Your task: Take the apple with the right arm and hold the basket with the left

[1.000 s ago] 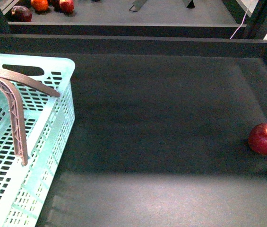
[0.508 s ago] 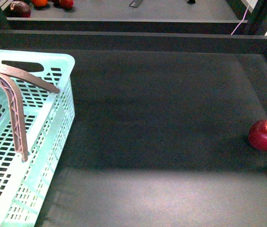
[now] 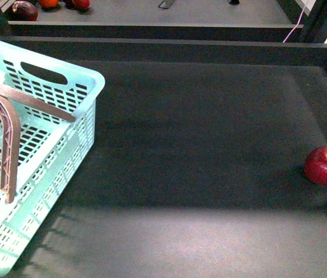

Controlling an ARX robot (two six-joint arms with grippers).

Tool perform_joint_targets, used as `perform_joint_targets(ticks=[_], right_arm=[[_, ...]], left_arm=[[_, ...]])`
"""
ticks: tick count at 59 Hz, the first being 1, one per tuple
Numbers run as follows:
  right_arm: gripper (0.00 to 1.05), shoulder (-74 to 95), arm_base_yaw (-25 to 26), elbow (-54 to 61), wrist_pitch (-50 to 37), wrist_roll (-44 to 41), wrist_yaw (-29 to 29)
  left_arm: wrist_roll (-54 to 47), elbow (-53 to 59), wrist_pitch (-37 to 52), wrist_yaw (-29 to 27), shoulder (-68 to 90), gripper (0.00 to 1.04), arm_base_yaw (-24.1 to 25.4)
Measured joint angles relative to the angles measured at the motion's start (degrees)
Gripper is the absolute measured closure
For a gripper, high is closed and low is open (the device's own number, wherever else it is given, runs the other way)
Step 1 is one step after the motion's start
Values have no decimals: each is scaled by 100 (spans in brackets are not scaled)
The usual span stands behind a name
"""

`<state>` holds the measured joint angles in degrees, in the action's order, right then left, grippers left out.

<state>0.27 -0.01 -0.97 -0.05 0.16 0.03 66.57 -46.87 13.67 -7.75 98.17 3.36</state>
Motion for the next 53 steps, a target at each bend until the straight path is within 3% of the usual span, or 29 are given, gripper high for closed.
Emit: perform_joint_targets(ticks=[20, 42, 53], right_arm=[[9, 0, 0, 0, 0, 0, 0], [9, 0, 0, 0, 0, 0, 0], [9, 0, 0, 0, 0, 0, 0]], left_arm=[[-1202, 129, -170, -859, -876, 90, -699], [-619, 184, -363, -310, -1705, 90, -844], [-551, 175, -476, -223, -1891, 90, -1233]])
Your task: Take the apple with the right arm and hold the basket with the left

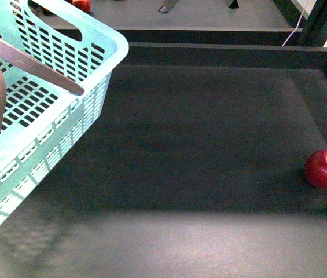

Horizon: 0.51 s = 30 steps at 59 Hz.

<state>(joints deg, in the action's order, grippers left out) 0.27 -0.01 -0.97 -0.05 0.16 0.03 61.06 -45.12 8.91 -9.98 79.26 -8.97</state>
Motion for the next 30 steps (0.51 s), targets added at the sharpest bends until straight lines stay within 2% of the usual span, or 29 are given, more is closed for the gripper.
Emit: perform_joint_targets(ticks=[11, 21, 30], right_arm=[[9, 0, 0, 0, 0, 0, 0], [9, 0, 0, 0, 0, 0, 0], [9, 0, 0, 0, 0, 0, 0]], left_arm=[[66, -133, -76, 120, 39, 90, -654], [55, -734, -111, 59, 378, 90, -1742], [61, -938, -131, 57, 627, 90, -2267]])
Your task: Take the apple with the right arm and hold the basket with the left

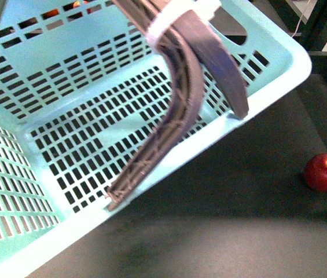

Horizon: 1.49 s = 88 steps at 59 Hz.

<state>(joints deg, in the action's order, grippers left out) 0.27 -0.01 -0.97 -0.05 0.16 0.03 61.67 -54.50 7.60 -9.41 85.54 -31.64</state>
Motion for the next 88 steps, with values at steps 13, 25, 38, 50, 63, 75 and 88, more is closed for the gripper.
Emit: perform_joint_targets(ticks=[13, 25, 38, 50, 63, 75, 88], right_arm=[[9, 0, 0, 0, 0, 0, 2], [9, 0, 0, 0, 0, 0, 0], [9, 0, 0, 0, 0, 0, 0], [9, 1799, 756, -581, 1143, -20, -977], [9, 4400, 1421, -846, -811, -262, -1025], [9, 7720, 1731, -1888, -2559, -184, -927], [9, 10369, 1930, -2837, -2916, -142, -391]], left_arm=[[74, -199, 33, 59, 240, 90, -481], [-39, -247, 74, 155, 258, 90, -616], [-74, -247, 74, 129, 258, 90, -619], [-81, -249, 74, 133, 262, 90, -619], [-81, -251, 74, 131, 264, 90, -619], [-81, -251, 74, 127, 264, 90, -619], [-81, -251, 74, 129, 264, 90, -621]])
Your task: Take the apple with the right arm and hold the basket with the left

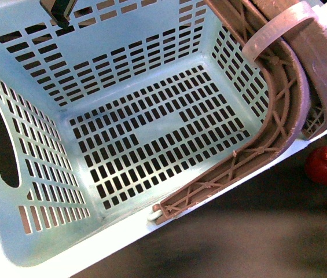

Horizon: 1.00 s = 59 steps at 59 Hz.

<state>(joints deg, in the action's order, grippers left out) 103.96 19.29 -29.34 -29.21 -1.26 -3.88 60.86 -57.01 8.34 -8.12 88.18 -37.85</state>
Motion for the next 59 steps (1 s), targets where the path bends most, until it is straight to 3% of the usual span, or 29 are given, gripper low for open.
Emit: perform_joint_targets(ticks=[25, 45, 59], right_arm=[[9, 1777, -494, -1207, -63, -116, 647], [9, 2680, -1121, -2323, 378, 190, 1154], [9, 3115, -1255, -2949, 702, 437, 1397]], left_arm=[[-2, 0, 0, -4, 0, 90, -15], [0, 0, 0, 2, 0, 90, -17], [-2, 0, 0, 0, 0, 90, -17]])
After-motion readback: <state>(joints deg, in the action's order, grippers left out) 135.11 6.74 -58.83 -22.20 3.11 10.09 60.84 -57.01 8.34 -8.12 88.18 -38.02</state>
